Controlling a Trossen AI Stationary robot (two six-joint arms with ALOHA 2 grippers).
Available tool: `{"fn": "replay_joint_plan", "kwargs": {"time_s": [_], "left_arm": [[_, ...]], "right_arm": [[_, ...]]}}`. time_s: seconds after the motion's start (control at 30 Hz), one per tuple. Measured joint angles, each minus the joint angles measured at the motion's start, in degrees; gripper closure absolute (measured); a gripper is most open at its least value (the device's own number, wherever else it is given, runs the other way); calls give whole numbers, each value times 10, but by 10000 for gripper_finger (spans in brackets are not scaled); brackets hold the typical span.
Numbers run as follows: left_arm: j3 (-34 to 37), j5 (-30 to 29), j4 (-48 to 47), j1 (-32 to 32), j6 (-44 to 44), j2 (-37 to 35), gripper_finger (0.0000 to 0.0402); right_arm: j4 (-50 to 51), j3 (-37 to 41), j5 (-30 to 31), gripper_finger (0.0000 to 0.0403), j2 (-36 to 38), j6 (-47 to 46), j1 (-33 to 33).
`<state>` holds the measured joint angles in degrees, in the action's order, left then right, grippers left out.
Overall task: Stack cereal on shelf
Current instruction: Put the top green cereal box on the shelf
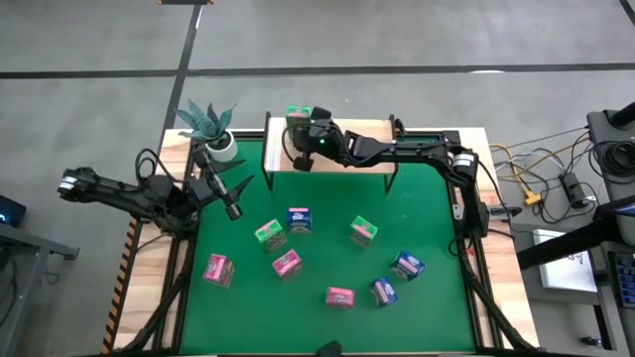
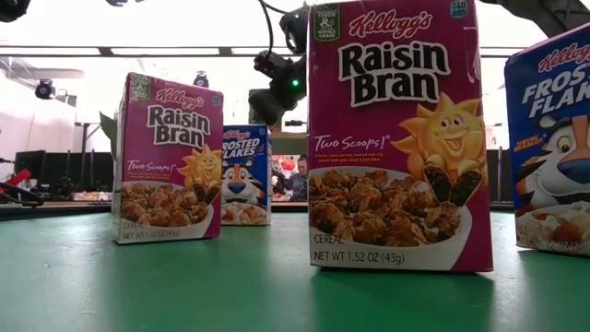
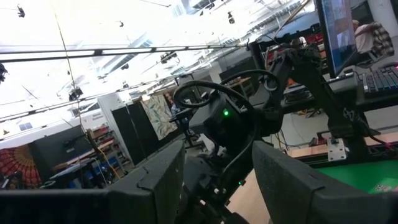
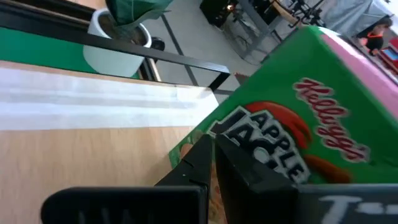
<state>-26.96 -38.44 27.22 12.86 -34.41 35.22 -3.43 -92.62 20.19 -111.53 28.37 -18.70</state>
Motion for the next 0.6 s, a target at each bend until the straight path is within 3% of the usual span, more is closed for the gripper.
{"fn": "replay_joint_plan", "kwargs": {"time_s": [0.27, 0.6], "left_arm": [[0, 0, 0, 0, 0, 0, 228], [0, 0, 0, 0, 0, 0, 229]], "right_arm": [[4, 0, 9, 391, 0, 17, -2], [93, 0, 39, 390, 30, 18, -2]]}}
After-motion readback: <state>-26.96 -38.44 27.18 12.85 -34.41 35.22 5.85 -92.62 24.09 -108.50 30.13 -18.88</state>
